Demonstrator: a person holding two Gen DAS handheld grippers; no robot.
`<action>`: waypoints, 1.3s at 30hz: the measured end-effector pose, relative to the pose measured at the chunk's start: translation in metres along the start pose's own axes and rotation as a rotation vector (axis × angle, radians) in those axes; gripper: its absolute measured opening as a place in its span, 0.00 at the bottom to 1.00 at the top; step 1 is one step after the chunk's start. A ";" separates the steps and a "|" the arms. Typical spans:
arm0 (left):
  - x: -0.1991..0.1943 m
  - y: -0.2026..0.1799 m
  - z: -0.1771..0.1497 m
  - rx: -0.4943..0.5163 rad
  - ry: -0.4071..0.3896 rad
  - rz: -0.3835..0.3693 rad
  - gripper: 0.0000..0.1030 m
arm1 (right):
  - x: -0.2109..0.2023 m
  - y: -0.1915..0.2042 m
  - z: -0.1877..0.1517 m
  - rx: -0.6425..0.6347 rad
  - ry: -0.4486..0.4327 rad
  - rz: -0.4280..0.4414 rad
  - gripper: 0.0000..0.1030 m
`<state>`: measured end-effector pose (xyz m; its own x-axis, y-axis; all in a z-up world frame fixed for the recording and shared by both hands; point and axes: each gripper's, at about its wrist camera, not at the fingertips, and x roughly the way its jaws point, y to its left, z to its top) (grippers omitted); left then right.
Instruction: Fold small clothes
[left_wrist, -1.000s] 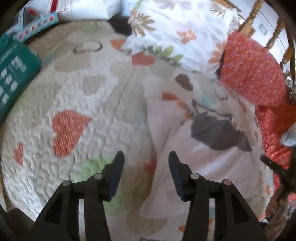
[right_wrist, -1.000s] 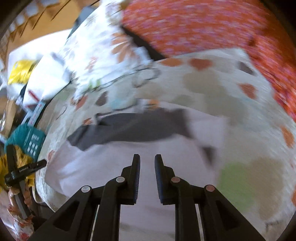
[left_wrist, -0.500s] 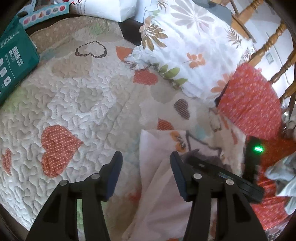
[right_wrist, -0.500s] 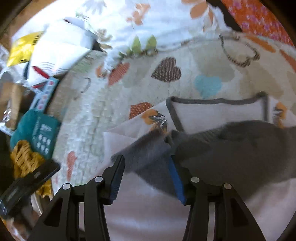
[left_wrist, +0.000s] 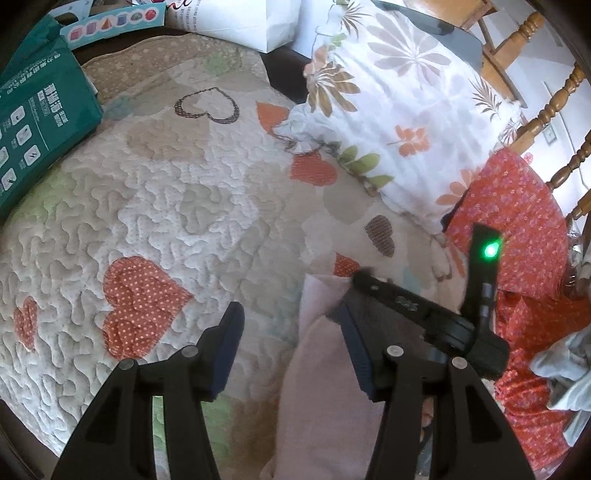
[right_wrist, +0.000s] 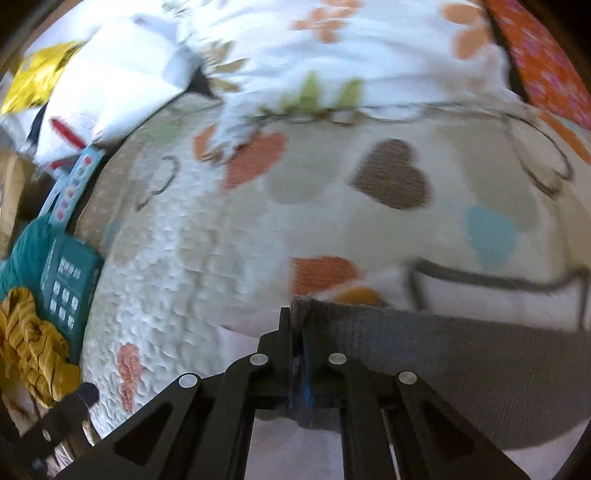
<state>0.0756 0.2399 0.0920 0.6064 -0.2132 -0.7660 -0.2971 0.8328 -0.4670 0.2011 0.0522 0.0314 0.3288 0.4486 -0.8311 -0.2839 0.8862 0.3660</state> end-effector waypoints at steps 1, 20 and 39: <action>0.001 -0.001 0.000 0.003 -0.003 0.007 0.51 | 0.008 0.007 0.001 -0.023 0.021 0.019 0.08; 0.071 -0.058 -0.045 0.223 0.249 0.051 0.61 | -0.131 -0.234 -0.052 0.286 -0.063 -0.310 0.34; 0.047 0.006 -0.034 0.212 0.125 0.429 0.68 | -0.226 -0.263 -0.161 0.267 -0.112 -0.356 0.49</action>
<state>0.0767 0.2176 0.0381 0.3654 0.1233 -0.9227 -0.3360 0.9418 -0.0073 0.0565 -0.3011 0.0556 0.4630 0.1073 -0.8799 0.1020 0.9796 0.1732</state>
